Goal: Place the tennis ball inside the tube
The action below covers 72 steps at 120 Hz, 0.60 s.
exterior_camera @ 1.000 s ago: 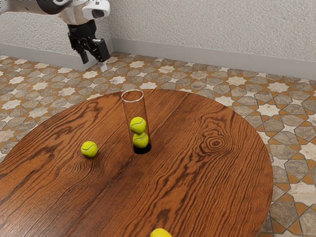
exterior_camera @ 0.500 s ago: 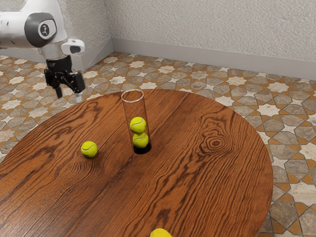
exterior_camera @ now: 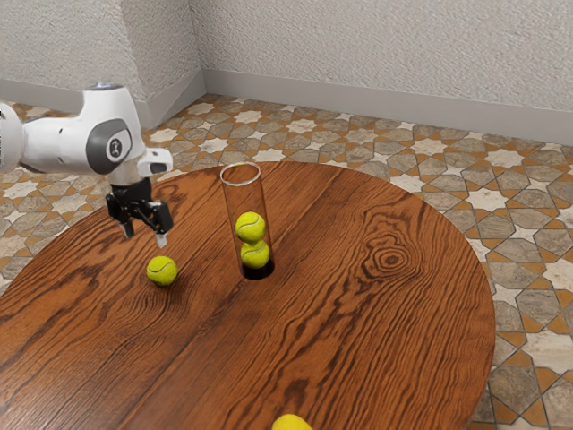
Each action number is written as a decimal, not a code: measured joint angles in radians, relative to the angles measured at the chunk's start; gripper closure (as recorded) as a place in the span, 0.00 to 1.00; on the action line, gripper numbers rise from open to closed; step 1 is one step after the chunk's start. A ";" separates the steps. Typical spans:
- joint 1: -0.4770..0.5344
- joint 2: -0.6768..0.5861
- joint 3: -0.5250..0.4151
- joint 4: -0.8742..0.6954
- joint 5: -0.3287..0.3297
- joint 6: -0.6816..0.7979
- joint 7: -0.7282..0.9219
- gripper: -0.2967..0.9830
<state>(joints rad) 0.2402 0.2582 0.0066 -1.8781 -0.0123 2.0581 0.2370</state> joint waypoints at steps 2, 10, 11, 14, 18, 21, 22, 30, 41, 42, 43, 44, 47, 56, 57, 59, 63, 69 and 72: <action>0.004 0.005 0.000 0.000 0.002 0.007 0.003 0.23; 0.014 0.014 0.001 -0.018 0.013 0.031 0.019 0.23; 0.015 0.015 0.001 -0.022 0.015 0.035 0.021 0.23; 0.016 0.018 0.001 -0.034 0.020 0.048 0.026 0.23; 0.017 0.026 0.001 -0.051 0.024 0.071 0.033 0.23; 0.017 0.031 0.001 -0.059 0.027 0.087 0.038 0.23; 0.017 0.033 0.001 -0.061 0.028 0.092 0.040 0.23; 0.017 0.043 0.000 -0.070 0.032 0.126 0.052 0.23; 0.017 0.064 0.001 -0.072 0.036 0.164 0.068 0.23; 0.017 0.067 0.001 -0.072 0.036 0.168 0.069 0.23; 0.017 0.070 0.001 -0.072 0.036 0.172 0.071 0.23; 0.017 0.073 0.001 -0.072 0.036 0.176 0.072 0.23; 0.018 0.084 0.000 -0.072 0.037 0.189 0.077 0.23; 0.018 0.105 0.001 -0.072 0.037 0.222 0.091 0.23; 0.019 0.107 0.001 -0.072 0.037 0.225 0.092 0.23; 0.019 0.110 0.000 -0.072 0.038 0.230 0.095 0.23; 0.019 0.117 0.000 -0.072 0.038 0.240 0.100 0.23; 0.019 0.129 0.000 -0.072 0.036 0.255 0.107 0.23; 0.019 0.134 0.000 -0.072 0.034 0.263 0.111 0.23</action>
<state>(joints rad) 0.2592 0.3925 0.0064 -1.9501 0.0220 2.3206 0.3478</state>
